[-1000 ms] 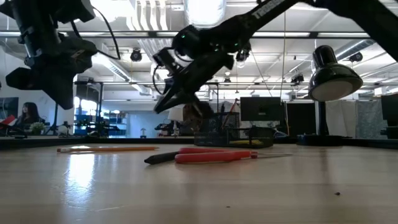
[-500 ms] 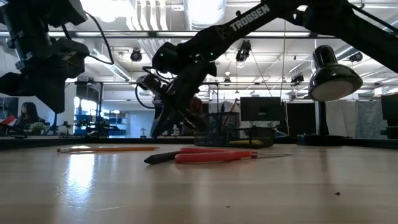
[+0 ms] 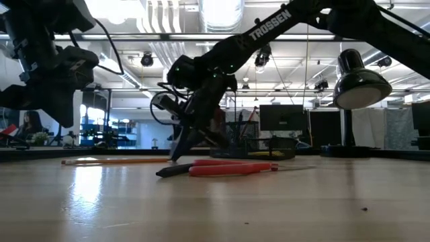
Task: Pick and place office supplies into organizer
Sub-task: Put the pencil into the desk organizer
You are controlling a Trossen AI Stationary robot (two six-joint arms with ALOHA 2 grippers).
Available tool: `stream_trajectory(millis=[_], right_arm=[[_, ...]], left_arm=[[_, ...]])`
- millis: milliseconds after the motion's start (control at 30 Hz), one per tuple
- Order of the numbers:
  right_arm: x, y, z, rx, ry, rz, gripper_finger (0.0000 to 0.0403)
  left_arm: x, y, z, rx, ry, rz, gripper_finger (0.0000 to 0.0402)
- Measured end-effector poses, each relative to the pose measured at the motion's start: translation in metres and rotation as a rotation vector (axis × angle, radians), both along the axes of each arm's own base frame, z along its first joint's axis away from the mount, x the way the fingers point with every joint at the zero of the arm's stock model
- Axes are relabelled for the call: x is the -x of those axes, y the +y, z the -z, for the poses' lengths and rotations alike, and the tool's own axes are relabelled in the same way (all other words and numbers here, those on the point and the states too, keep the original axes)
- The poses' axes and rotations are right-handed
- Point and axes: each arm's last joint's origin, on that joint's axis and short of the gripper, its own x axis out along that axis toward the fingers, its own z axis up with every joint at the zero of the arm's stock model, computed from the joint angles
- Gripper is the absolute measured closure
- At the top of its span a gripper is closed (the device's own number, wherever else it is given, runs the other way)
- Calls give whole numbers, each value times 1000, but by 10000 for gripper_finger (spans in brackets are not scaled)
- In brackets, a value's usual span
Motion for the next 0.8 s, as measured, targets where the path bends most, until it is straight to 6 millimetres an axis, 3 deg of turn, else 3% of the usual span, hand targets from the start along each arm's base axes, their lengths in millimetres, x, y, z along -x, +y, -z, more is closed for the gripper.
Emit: stream_trajectory(millis=[167, 467, 800], right_arm=[[0, 0, 1, -18, -8, -8, 392], [-8, -3, -21, 20, -74, -13, 392], [0, -2, -2, 10, -32, -6, 392]], left_arm=[[0, 0, 1, 0, 8, 0, 402], [-3, 0, 4, 0, 31, 0, 402], [-5, 0, 3, 0, 12, 0, 401]])
